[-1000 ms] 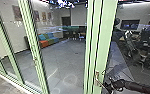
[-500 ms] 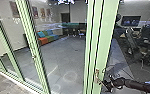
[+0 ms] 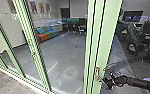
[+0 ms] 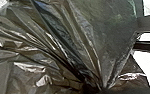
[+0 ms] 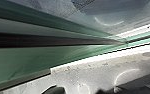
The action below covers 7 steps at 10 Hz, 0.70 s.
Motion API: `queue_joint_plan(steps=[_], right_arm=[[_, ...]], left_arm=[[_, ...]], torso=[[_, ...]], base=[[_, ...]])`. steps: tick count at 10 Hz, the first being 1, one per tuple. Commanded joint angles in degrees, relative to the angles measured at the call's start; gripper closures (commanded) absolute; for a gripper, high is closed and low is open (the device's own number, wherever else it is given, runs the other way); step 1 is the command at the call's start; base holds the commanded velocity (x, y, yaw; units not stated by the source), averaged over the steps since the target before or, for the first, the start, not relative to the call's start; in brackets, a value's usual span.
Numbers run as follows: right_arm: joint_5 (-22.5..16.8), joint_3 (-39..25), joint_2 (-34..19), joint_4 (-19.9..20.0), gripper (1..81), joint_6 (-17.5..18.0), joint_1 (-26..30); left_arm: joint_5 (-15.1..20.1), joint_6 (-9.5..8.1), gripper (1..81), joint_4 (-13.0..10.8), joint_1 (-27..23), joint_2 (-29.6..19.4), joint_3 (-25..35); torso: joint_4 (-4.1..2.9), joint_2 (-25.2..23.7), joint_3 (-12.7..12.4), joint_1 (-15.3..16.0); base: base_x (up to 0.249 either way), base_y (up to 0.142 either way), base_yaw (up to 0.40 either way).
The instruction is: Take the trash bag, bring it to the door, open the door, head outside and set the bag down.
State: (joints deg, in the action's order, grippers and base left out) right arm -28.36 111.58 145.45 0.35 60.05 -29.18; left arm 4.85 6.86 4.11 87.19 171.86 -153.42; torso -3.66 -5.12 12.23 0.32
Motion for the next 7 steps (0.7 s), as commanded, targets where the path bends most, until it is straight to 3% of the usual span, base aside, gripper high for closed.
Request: queue_joint_plan(steps=[1,4,7], right_arm=[[-9.53,-2.78,-0.66,-0.62,1.0,0.15,4.51],[-4.61,-2.26,-0.66,-0.79,1.0,0.07,5.05],[-3.37,0.2,0.57,-0.79,1.0,0.07,5.31]], left_arm=[[5.26,0.26,81.1,-0.07,-0.57,-0.64,0.22],[5.43,0.26,81.1,0.29,0.4,-0.99,0.22],[5.61,0.08,81.1,0.29,0.93,-1.17,0.22]], torso=[[0.0,-0.02,0.0,-0.02],[0.0,0.06,0.11,0.09],[0.0,0.11,0.17,0.13]], base=[[0.0,0.0,0.0],[0.0,0.0,0.0],[0.0,0.0,0.0]])
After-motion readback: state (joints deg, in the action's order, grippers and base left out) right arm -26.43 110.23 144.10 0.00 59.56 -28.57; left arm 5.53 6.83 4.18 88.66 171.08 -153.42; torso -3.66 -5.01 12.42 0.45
